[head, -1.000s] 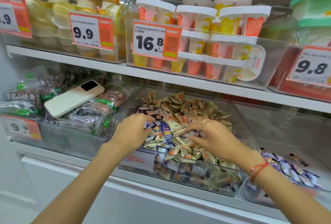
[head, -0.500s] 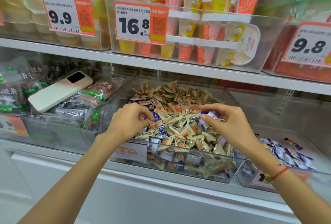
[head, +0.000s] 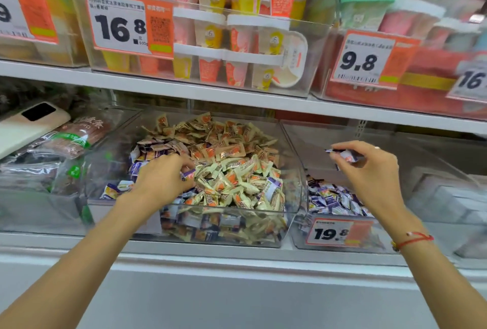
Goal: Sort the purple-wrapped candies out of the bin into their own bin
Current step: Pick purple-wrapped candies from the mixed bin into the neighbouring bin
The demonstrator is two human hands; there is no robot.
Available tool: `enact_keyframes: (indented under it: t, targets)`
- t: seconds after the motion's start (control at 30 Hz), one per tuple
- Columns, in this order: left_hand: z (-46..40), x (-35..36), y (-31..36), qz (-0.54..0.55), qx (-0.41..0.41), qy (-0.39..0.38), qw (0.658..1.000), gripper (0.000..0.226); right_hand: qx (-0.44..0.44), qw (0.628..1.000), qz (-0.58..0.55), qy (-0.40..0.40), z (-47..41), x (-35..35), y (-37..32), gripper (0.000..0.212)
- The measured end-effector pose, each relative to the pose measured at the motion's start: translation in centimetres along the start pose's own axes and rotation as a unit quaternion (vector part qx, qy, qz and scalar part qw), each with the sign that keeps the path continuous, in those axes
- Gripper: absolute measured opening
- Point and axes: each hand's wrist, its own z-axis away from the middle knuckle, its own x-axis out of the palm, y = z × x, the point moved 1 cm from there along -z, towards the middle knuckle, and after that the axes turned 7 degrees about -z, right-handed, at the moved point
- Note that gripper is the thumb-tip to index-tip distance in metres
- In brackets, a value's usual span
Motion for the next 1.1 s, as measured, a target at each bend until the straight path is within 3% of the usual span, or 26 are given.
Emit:
enact_keyframes:
  t: [0.17, 0.23, 0.37, 0.47, 0.53, 0.63, 0.7, 0.83, 1.0, 1.1]
  targets:
    - [1.1, -0.2, 0.1, 0.002, -0.003, 0.033, 0.999, 0.033, 0.087, 0.973, 0.095, -0.192, 0.3, 0.2, 2.0, 0.030]
    - [1.8, -0.9, -0.3, 0.017, -0.013, 0.070, 0.997, 0.032, 0.073, 0.976, 0.097, -0.179, 0.2, 0.5, 1.0, 0.029]
    - [3.3, -2.1, -1.1, 0.073, -0.004, 0.151, 0.986, 0.032, -0.043, 0.997, 0.009, -0.063, 0.0, 2.3, -4.6, 0.018]
    - [5.1, -2.0, -0.5, 0.083, 0.030, 0.169, 0.982, 0.032, -0.049, 0.978, 0.022, -0.204, 0.2, 5.5, -7.4, 0.021]
    - [6.0, -1.6, 0.2, 0.063, 0.070, 0.171, 0.981, 0.032, -0.001, 0.934, 0.165, -0.316, -0.1, 7.2, -7.4, 0.029]
    - [6.1, -1.3, 0.4, 0.055, 0.070, 0.165, 0.982, 0.032, -0.028, 0.866, 0.296, -0.402, 0.1, 8.8, -7.5, 0.036]
    - [5.7, -1.0, 0.4, 0.092, 0.035, 0.148, 0.984, 0.027, -0.052, 0.868, 0.302, -0.391, 0.2, 9.3, -7.7, 0.038]
    - [4.9, -0.7, 1.6, 0.244, 0.006, 0.135, 0.960, 0.030, -0.052, 0.922, 0.215, -0.319, -0.1, 8.2, -7.6, 0.037]
    - [4.9, -1.6, 5.7, 0.322, 0.077, 0.161, 0.930, 0.023, -0.088, 0.983, 0.036, -0.159, 0.4, 3.3, -7.0, 0.024]
    - [4.7, -2.4, 9.5, 0.327, 0.120, 0.187, 0.918, 0.022, -0.003, 0.991, 0.003, -0.130, 0.3, 0.0, -4.1, 0.027]
